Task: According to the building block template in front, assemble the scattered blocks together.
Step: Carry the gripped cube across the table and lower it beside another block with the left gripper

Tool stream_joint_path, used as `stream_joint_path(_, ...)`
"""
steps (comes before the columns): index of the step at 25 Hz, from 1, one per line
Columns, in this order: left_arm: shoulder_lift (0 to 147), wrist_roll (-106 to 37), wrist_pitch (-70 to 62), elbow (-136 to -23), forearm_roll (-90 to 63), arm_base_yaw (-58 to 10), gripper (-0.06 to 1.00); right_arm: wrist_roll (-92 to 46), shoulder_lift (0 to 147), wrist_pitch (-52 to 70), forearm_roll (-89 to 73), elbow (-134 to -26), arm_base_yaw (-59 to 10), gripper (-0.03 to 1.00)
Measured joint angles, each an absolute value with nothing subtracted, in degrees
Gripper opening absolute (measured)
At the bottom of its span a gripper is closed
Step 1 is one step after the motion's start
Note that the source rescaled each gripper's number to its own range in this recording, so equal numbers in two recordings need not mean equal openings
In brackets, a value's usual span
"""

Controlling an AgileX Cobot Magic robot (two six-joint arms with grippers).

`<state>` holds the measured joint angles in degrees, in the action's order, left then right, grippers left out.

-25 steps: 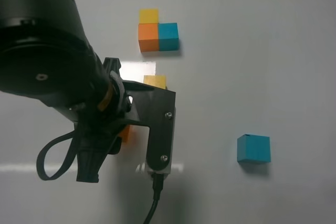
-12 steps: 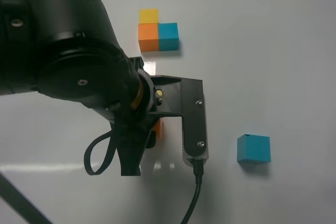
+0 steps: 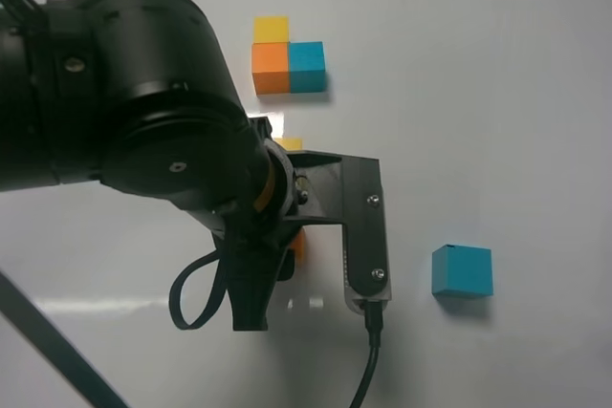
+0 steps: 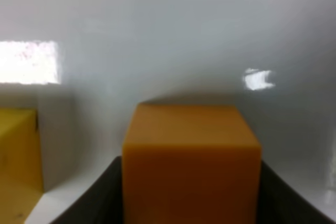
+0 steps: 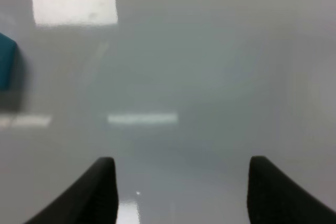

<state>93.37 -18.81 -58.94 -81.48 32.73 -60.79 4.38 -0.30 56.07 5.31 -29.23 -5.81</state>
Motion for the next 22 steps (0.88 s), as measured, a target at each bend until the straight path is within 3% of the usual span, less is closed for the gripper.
stream_joint_path(19,93.37,-19.1,-60.74,-82.02,31.52,-59.85,0.26,4.33,-0.3,56.07,5.31,-29.23,-5.81,0.5)
stream_joint_path(21,93.37,-19.1,-60.86,-82.02,31.47,-59.77,0.35,4.33,-0.3,56.07,5.31,-29.23,-5.81,0.5)
stream_joint_path(22,93.47,-19.1,-61.55,-82.02,31.41,-59.61,0.48,4.33,-0.3,56.07,5.31,-29.23,-5.81,0.5)
